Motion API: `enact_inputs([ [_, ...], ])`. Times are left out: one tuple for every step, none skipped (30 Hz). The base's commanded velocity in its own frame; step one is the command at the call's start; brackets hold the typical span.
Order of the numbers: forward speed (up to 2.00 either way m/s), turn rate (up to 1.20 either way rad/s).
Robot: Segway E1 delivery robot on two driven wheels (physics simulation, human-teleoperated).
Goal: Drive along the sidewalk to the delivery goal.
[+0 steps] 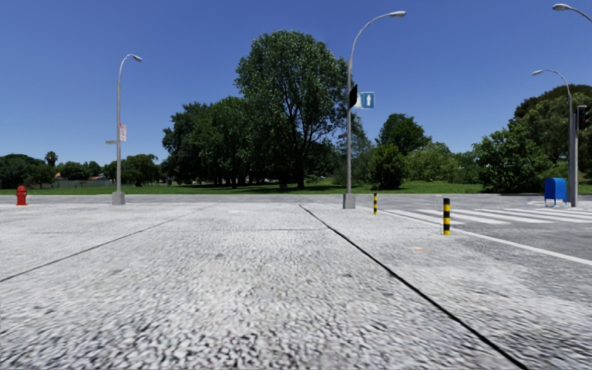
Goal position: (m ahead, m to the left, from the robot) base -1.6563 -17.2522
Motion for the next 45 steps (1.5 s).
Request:
enact_inputs([
  [2.0,0.0],
  [2.0,0.0],
  [2.0,0.0],
  [2.0,0.0],
  [2.0,0.0],
  [2.0,0.0],
  [2.0,0.0],
  [2.0,0.0],
  [2.0,0.0],
  [2.0,0.0],
  [2.0,0.0],
  [2.0,0.0],
  [2.0,0.0],
  [2.0,0.0],
  [2.0,0.0],
  [2.0,0.0],
  [2.0,0.0],
  [2.0,0.0],
  [2.0,0.0],
  [2.0,0.0],
  [2.0,0.0],
  [2.0,0.0],
  [2.0,0.0],
  [2.0,0.0],
  [2.0,0.0],
  [2.0,0.0],
  [2.0,0.0],
  [2.0,0.0],
  [2.0,0.0],
  [2.0,0.0],
  [2.0,0.0],
  [2.0,0.0],
  [2.0,0.0],
  [2.0,0.0],
  [2.0,-0.05],
  [2.0,-0.17],
  [2.0,-0.17],
  [2.0,-0.25],
  [2.0,-0.39],
  [2.0,-0.51],
  [2.0,-0.56],
  [2.0,-0.56],
  [2.0,-0.58],
  [2.0,-0.58],
  [2.0,-0.58],
])
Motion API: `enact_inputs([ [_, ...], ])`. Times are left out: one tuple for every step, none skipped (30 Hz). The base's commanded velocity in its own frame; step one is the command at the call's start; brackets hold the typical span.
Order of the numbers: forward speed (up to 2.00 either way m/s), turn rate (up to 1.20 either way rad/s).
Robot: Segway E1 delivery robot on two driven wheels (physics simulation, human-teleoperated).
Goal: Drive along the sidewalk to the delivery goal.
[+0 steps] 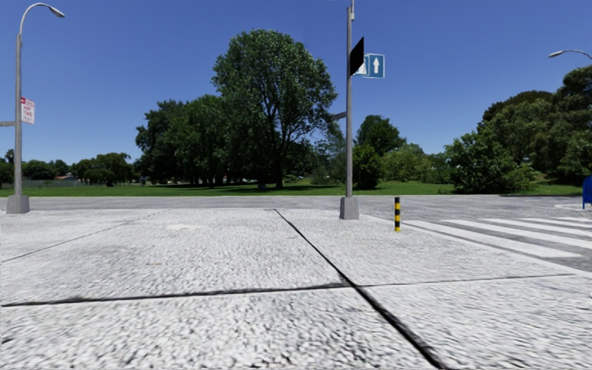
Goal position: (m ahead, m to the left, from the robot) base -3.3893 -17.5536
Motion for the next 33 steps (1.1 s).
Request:
enact_inputs([
  [2.0,-0.58],
  [2.0,-0.58],
  [2.0,-0.58],
  [2.0,-0.58],
  [2.0,-0.58],
  [2.0,-0.58],
  [2.0,-0.58],
  [2.0,-0.58],
  [2.0,-0.58],
  [2.0,-0.58],
  [2.0,-0.56],
  [2.0,-0.56],
  [2.0,-0.55],
  [2.0,-0.55],
  [2.0,-0.54],
  [2.0,-0.52],
  [2.0,-0.52],
  [2.0,-0.5],
  [2.0,-0.49],
  [2.0,-0.49],
  [2.0,-0.49],
  [2.0,-0.49],
  [2.0,-0.49],
  [2.0,-0.49],
  [2.0,-0.49],
  [2.0,-0.49],
  [2.0,-0.49],
  [2.0,-0.49],
  [2.0,-0.49],
  [2.0,-0.49],
  [2.0,-0.49],
  [2.0,-0.49],
  [2.0,-0.49],
])
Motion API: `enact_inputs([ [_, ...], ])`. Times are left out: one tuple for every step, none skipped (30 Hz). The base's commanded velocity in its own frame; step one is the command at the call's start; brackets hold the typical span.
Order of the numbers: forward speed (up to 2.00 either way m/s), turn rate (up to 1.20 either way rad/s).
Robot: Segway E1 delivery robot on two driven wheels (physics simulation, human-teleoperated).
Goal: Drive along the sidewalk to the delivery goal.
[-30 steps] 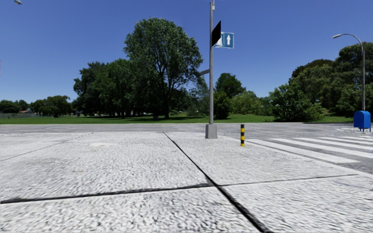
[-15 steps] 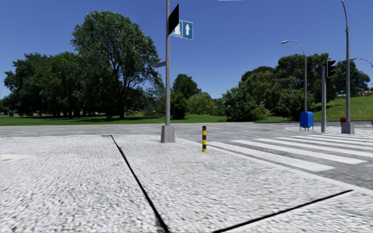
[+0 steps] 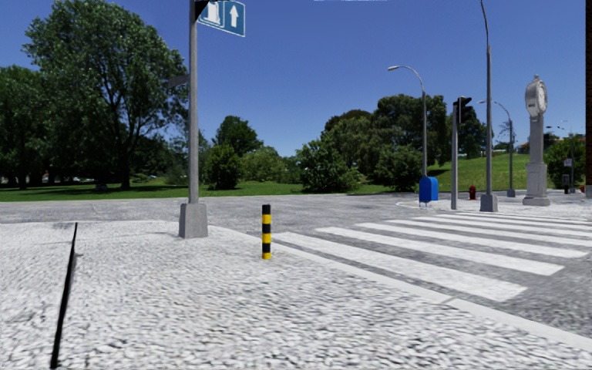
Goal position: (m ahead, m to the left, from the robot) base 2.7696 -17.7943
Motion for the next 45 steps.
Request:
enact_inputs([
  [2.0,-0.49],
  [2.0,-0.49],
  [2.0,-0.49],
  [2.0,-0.49],
  [2.0,-0.49],
  [2.0,-0.49],
  [2.0,-0.49],
  [2.0,-0.49],
  [2.0,-0.49],
  [2.0,-0.49],
  [2.0,-0.49],
  [2.0,-0.49],
  [2.0,-0.49],
  [2.0,-0.49],
  [2.0,-0.49],
  [2.0,-0.49],
  [2.0,-0.49],
  [2.0,-0.49],
  [2.0,-0.49],
  [2.0,-0.49],
  [2.0,-0.49],
  [2.0,-0.49],
  [2.0,-0.49],
  [1.99,-0.49],
  [1.93,-0.49],
  [1.87,-0.49],
  [1.87,-0.49],
  [1.82,-0.49],
  [1.77,-0.49],
  [1.67,-0.49],
  [1.56,-0.49],
  [1.56,-0.49],
  [1.5,-0.49],
  [1.45,-0.49],
  [1.42,-0.49],
  [1.4,-0.49],
  [1.4,-0.49],
  [1.4,-0.49],
  [1.39,-0.49],
  [1.39,-0.49],
  [1.39,-0.49],
  [1.39,-0.49],
  [1.39,-0.49],
  [1.39,-0.49],
  [1.39,-0.49],
])
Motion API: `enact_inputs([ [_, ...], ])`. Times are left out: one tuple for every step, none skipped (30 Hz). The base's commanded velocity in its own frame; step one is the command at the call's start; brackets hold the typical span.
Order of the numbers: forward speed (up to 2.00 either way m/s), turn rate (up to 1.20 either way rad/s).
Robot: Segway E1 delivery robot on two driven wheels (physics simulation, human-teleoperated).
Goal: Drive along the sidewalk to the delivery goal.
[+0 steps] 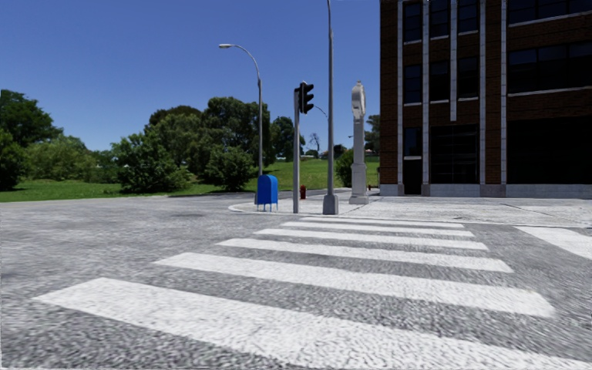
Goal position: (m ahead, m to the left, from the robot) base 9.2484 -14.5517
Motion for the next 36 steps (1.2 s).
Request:
enact_inputs([
  [1.39,-0.49],
  [1.39,-0.49],
  [1.39,-0.49],
  [1.39,-0.49],
  [1.39,-0.49],
  [1.39,-0.49],
  [1.39,-0.49],
  [1.39,-0.49],
  [1.39,-0.49],
  [1.39,-0.49],
  [1.39,-0.49],
  [1.39,-0.49],
  [1.39,-0.49],
  [1.39,-0.49],
  [1.39,-0.49],
  [1.39,-0.49],
  [1.39,-0.49],
  [1.39,-0.49],
  [1.39,-0.49],
  [1.39,-0.49],
  [1.39,-0.49],
  [1.39,-0.49],
  [1.41,-0.49],
  [1.41,-0.49],
  [1.52,-0.49],
  [2.0,-0.49],
  [2.0,-0.49],
  [2.0,-0.49],
  [2.0,-0.49],
  [2.0,-0.49],
  [2.0,-0.49],
  [2.0,-0.49],
  [2.0,-0.49],
  [2.0,-0.47],
  [2.0,-0.47],
  [2.0,-0.02],
])
